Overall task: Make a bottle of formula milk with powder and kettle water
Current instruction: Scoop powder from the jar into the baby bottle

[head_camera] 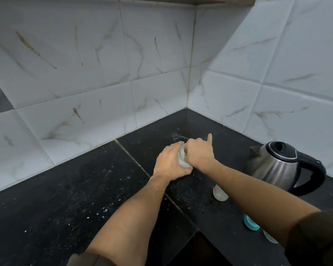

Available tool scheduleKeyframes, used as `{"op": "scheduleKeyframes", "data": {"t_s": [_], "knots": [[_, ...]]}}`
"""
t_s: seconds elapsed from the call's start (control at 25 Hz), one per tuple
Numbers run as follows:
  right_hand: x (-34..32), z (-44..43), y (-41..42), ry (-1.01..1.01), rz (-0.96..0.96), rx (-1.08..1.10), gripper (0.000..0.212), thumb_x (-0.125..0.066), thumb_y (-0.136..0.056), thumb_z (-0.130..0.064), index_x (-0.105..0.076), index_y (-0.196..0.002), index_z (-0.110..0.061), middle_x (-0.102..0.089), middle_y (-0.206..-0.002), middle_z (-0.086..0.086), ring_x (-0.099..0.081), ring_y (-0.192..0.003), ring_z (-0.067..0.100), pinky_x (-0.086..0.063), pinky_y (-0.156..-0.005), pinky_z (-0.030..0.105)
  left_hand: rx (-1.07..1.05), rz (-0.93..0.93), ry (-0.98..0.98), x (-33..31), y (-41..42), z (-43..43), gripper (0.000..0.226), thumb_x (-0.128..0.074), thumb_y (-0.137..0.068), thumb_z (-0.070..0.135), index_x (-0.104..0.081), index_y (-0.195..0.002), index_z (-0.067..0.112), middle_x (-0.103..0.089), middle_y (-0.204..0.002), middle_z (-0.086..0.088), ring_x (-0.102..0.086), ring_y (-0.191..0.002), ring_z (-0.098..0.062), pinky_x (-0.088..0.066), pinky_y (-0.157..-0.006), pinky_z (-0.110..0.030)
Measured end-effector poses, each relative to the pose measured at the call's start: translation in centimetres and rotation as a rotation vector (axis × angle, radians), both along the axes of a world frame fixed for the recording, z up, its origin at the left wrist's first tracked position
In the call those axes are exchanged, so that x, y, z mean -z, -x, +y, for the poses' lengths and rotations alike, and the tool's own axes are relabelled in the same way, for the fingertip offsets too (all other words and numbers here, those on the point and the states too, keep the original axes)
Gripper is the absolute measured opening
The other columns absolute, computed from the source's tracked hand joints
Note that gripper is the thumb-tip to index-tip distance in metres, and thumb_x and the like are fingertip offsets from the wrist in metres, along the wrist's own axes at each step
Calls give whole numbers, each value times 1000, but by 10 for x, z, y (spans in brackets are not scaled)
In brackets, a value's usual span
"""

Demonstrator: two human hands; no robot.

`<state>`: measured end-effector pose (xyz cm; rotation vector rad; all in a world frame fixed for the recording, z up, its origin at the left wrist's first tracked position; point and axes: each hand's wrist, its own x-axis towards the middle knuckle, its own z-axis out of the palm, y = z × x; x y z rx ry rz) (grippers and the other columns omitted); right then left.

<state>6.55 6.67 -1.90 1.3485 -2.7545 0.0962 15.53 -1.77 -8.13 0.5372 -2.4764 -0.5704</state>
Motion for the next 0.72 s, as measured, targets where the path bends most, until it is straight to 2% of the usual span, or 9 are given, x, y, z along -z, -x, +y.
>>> {"op": "scheduleKeyframes", "data": {"t_s": [0.12,0.2,0.28,0.4,0.48,0.56,0.64,0.72], "knots": [[0,-2,1,95,-151,90,23,-55,-97,-27,-71,-83,-19,-67,-70,-4,-69,-87,20,1,-127,64,-5,-11,-12,-2,1,-1,66,-81,-58,53,-57,-117,37,-66,-106,19,-63,-102,-5,-51,-100,-29],[-4,-4,1,102,-269,134,25,-54,-96,-26,-68,-78,-16,-64,-67,-3,-68,-90,20,4,-125,65,-19,-15,-1,-3,-1,-1,60,-80,-58,53,-56,-111,38,-65,-100,19,-63,-96,-5,-53,-95,-30],[-9,-4,1,93,-367,180,17,-56,-92,-21,-65,-79,-14,-63,-68,-2,-68,-94,21,5,-125,65,-44,13,-10,-2,-3,-3,62,-80,-57,55,-57,-112,39,-66,-101,20,-63,-93,-4,-52,-91,-26],[-19,-3,5,134,-500,225,1,-68,-80,-13,-67,-79,-12,-71,-81,3,-67,-100,25,1,-125,64,-102,24,-65,-2,-6,-8,67,-80,-55,61,-56,-115,42,-66,-102,21,-58,-90,0,-48,-83,-21],[-26,-1,11,194,-574,239,7,-77,-75,-11,-71,-79,-11,-75,-93,6,-64,-106,27,-9,-124,61,-138,13,-98,-2,-7,-11,70,-80,-53,62,-56,-116,42,-65,-102,22,-58,-90,-1,-48,-81,-23],[-31,3,20,292,-678,245,14,-81,-73,-7,-79,-86,-8,-77,-99,9,-65,-109,29,-30,-116,50,-164,5,-137,-2,-7,-14,74,-81,-52,62,-56,-118,42,-65,-103,22,-58,-93,-3,-48,-83,-25],[-33,6,28,362,-777,251,17,-82,-73,-1,-82,-89,-3,-79,-97,13,-70,-107,31,-51,-107,48,-185,-5,-173,0,-7,-14,75,-81,-50,62,-57,-119,42,-67,-106,21,-61,-96,-5,-50,-85,-27],[-33,10,34,377,-808,253,15,-81,-73,2,-82,-88,1,-80,-93,17,-75,-103,32,-60,-98,47,-204,-6,-202,0,-6,-12,73,-80,-50,62,-58,-117,43,-67,-105,20,-64,-96,-6,-52,-84,-29]]}}
